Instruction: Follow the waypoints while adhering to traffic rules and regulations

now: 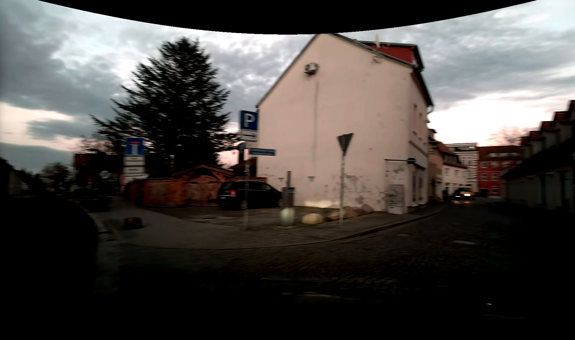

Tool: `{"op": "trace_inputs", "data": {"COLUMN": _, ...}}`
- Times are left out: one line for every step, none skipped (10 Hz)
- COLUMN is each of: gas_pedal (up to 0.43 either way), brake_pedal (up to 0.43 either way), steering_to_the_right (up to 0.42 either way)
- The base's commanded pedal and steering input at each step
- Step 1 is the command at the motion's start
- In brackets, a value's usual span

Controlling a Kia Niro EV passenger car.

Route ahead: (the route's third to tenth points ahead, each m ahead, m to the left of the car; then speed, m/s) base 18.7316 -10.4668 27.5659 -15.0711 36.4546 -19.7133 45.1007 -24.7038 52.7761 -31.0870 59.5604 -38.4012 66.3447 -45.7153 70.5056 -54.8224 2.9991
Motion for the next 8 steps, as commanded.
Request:
{"op": "trace_inputs", "data": {"gas_pedal": 0.138, "brake_pedal": 0.0, "steering_to_the_right": 0.681}}
{"op": "trace_inputs", "data": {"gas_pedal": 0.138, "brake_pedal": 0.0, "steering_to_the_right": 0.677}}
{"op": "trace_inputs", "data": {"gas_pedal": 0.138, "brake_pedal": 0.0, "steering_to_the_right": 0.671}}
{"op": "trace_inputs", "data": {"gas_pedal": 0.138, "brake_pedal": 0.0, "steering_to_the_right": 0.658}}
{"op": "trace_inputs", "data": {"gas_pedal": 0.138, "brake_pedal": 0.0, "steering_to_the_right": 0.628}}
{"op": "trace_inputs", "data": {"gas_pedal": 0.138, "brake_pedal": 0.0, "steering_to_the_right": 0.58}}
{"op": "trace_inputs", "data": {"gas_pedal": 0.138, "brake_pedal": 0.0, "steering_to_the_right": 0.538}}
{"op": "trace_inputs", "data": {"gas_pedal": 0.138, "brake_pedal": 0.0, "steering_to_the_right": 0.474}}
